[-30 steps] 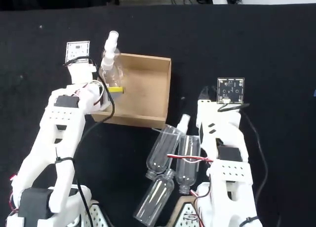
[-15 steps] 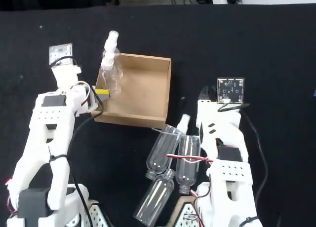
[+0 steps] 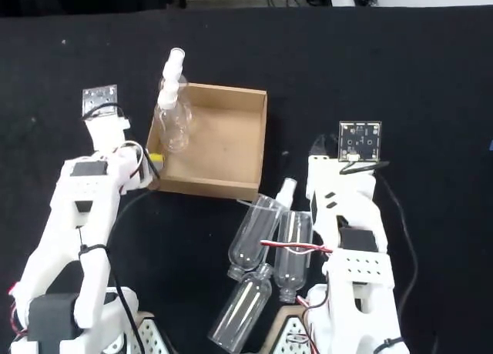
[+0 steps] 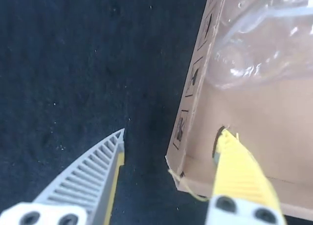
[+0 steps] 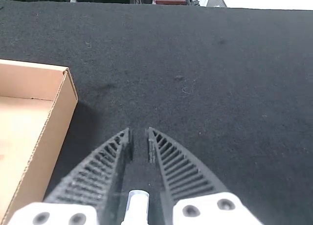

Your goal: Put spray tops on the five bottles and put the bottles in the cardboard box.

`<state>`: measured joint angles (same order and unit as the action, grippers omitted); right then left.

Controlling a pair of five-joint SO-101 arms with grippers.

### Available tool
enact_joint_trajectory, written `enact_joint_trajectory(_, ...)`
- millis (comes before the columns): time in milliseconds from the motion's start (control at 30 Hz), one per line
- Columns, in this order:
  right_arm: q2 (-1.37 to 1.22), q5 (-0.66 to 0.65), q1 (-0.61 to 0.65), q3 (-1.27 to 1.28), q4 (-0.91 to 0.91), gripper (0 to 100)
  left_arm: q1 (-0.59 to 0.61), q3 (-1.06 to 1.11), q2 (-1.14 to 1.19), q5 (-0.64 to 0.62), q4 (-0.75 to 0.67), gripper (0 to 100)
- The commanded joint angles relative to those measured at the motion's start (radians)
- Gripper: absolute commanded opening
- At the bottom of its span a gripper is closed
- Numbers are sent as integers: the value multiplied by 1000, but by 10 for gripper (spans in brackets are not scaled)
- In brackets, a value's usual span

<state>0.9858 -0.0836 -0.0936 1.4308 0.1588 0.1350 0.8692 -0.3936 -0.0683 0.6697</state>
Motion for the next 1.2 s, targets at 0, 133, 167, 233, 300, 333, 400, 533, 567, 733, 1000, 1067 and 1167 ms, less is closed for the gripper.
enact_joint_trajectory(0, 12, -6, -18, -12, -29, 44, -56, 10, -34, -3, -49, 266)
enact_joint_trajectory(133, 12, -6, -21, -12, -29, 44, -93, 8, -34, -21, -48, 259)
enact_joint_trajectory(167, 12, -6, -21, -12, -29, 44, -97, 10, -34, -41, -48, 244)
enact_joint_trajectory(233, 12, -6, -21, -12, -29, 44, -97, 12, -34, -71, -46, 202)
enact_joint_trajectory(300, 12, -6, -21, -12, -29, 44, -97, 12, -34, -81, -46, 167)
enact_joint_trajectory(333, 12, -6, -21, -12, -29, 44, -97, 12, -34, -81, -44, 158)
enact_joint_trajectory(400, 12, -6, -21, -12, -29, 44, -97, 12, -34, -81, -41, 155)
enact_joint_trajectory(533, 12, -6, -21, -12, -29, 44, -97, 22, -34, -95, -40, 152)
enact_joint_trajectory(567, 12, -6, -21, -12, -29, 44, -99, 28, -34, -117, -40, 152)
enact_joint_trajectory(733, 12, -6, -21, -12, -29, 44, -99, 45, -34, -158, -40, 151)
enact_joint_trajectory(1000, 12, -6, -20, -12, -29, 44, -160, 50, -34, -160, -38, 99)
enact_joint_trajectory(1067, 12, -6, -21, -12, -29, 44, -186, 50, -34, -169, -38, 98)
enact_joint_trajectory(1167, 12, -6, -21, -12, -29, 44, -209, 50, -34, -219, -38, 98)
